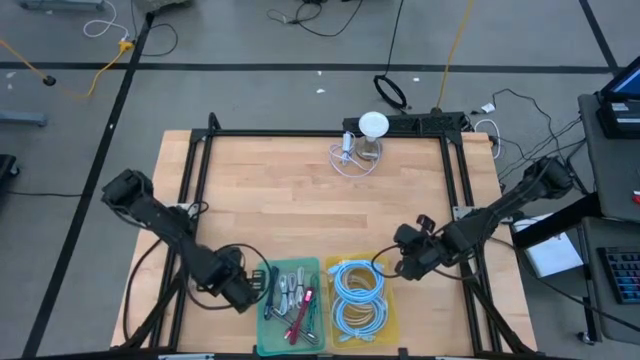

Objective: Pick & Place USB Port
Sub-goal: Adjust the bins

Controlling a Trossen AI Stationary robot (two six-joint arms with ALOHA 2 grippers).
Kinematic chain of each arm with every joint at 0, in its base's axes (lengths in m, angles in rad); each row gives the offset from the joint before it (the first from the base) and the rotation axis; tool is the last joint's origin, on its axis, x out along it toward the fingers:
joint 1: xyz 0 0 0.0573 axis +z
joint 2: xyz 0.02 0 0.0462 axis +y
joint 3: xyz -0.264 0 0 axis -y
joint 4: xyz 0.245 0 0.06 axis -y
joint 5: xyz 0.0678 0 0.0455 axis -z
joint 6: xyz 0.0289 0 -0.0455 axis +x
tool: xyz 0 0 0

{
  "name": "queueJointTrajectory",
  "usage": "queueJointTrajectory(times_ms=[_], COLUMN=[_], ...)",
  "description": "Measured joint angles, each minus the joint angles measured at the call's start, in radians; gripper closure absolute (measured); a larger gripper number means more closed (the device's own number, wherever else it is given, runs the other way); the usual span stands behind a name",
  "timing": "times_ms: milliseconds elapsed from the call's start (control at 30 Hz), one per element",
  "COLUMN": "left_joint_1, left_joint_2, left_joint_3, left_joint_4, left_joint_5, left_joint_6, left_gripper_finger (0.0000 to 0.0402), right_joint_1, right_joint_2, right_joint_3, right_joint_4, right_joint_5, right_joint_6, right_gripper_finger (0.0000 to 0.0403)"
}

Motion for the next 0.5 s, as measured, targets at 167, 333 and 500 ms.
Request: queueJointTrajectory(times_ms=[167,333,500], left_joint_1=[0.043,0.09,0.135], left_joint_2=[0.0,0.0,0.001], left_joint_3=[0.0,0.0,0.0], left_joint_4=[0.0,0.017,0.044], left_joint_5=[-0.001,-0.017,-0.027], left_joint_6=[0.055,0.123,0.193], left_gripper_finger=[0.0401,0.0402,0.0402], right_joint_1=[-0.005,-0.005,-0.005], right_joint_2=[0.031,0.054,0.054], right_joint_3=[0.0,0.0,0.0], right_joint_4=[0.021,0.066,0.082], right_joint_5=[-0.006,-0.03,-0.03], right_joint_6=[-0.022,-0.03,-0.03], right_gripper_finger=[0.0403,0.0403,0.0403])
